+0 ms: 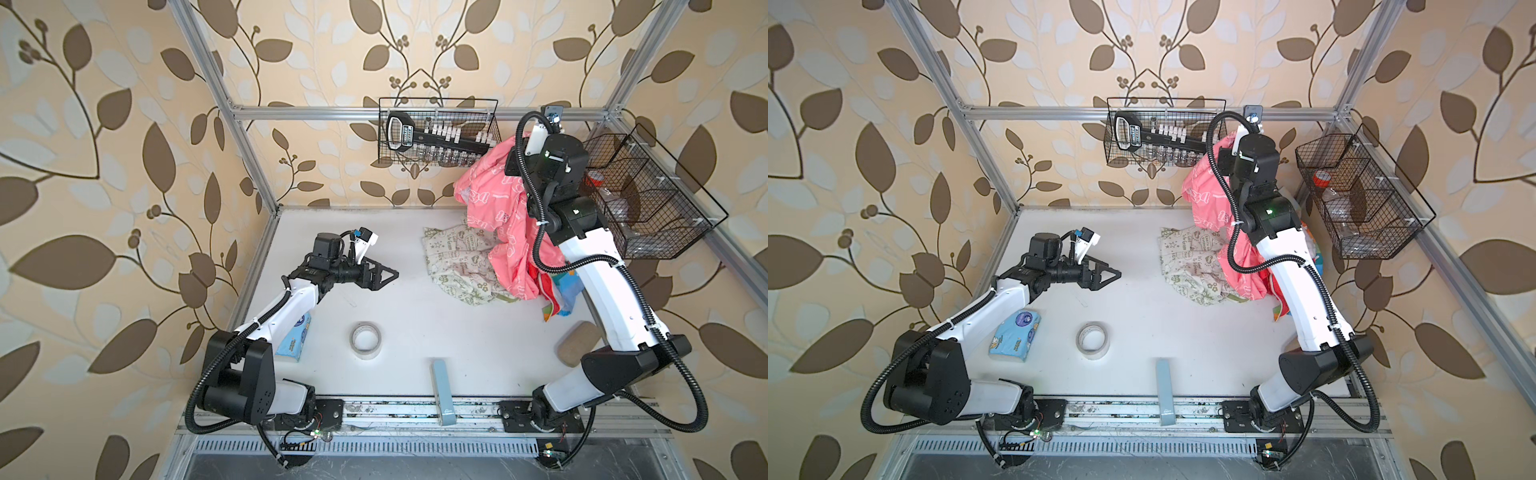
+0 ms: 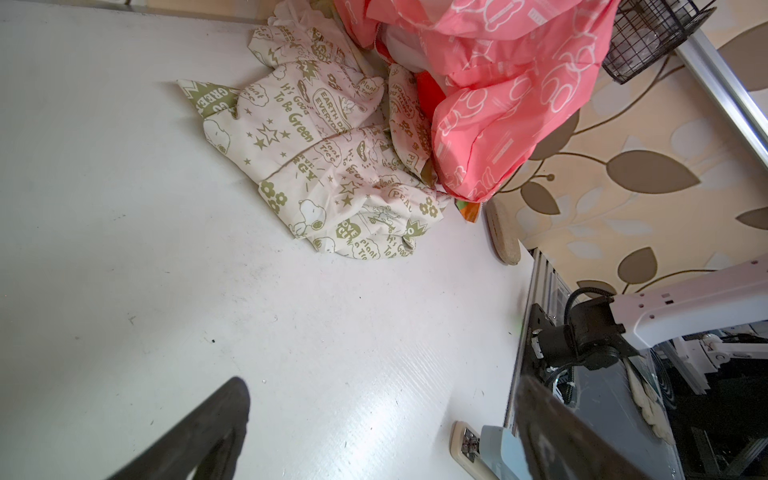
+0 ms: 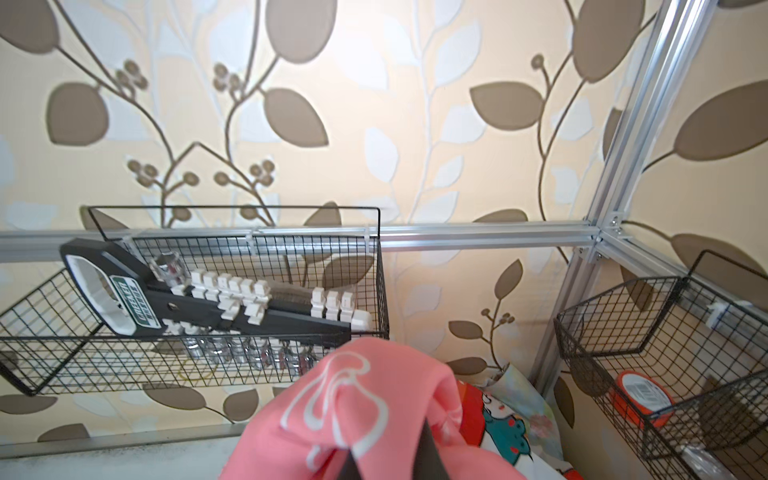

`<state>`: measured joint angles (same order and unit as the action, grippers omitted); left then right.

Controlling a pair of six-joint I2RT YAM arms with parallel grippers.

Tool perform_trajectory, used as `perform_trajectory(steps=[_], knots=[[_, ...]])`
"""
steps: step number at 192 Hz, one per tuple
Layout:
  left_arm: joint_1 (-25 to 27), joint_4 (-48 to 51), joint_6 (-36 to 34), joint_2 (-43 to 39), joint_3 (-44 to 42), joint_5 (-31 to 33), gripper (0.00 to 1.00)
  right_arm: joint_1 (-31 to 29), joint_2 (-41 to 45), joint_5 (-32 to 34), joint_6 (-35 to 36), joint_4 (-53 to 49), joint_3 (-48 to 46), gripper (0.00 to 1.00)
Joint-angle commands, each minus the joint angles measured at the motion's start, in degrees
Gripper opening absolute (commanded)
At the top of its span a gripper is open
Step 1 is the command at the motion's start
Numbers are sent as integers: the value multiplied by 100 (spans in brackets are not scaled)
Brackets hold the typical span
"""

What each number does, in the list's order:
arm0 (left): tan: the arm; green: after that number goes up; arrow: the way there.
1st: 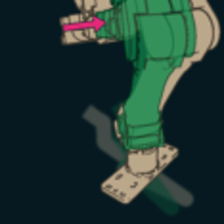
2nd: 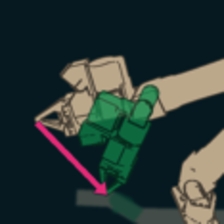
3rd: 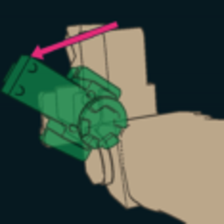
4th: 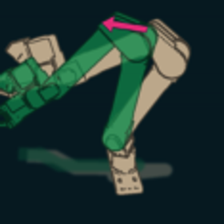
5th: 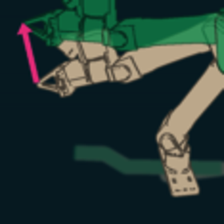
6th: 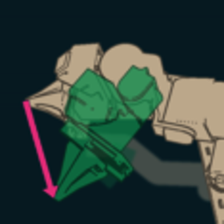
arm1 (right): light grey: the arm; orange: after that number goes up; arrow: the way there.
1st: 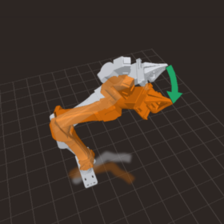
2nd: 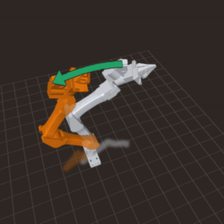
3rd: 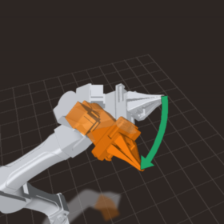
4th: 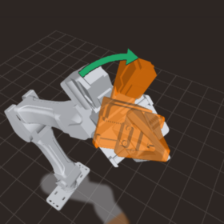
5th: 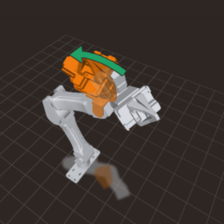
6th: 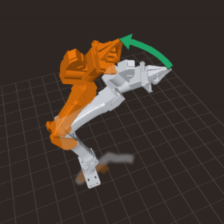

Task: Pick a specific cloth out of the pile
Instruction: 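Close the right gripper on the pink cloth and lift it high, then carry the pink cloth with the right gripper toward the left gripper and lower it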

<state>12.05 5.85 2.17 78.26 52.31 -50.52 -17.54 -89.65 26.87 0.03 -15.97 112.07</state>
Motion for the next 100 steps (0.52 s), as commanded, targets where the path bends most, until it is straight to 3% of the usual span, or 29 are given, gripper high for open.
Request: perform_trajectory(steps=[1, 46, 100], knots=[[48, -130, 53, -197, 30, -54, 99, -12, 238, -347, 133, 808, 478, 0], [56, -101, 21, -249, 24, -37, 99, -6, 273, -1011, -48, 1068, 753, 0], [60, 97, -94, -377, 57, 61, 99, -25, -93, -2818, -987, 969, 1238, 0]])
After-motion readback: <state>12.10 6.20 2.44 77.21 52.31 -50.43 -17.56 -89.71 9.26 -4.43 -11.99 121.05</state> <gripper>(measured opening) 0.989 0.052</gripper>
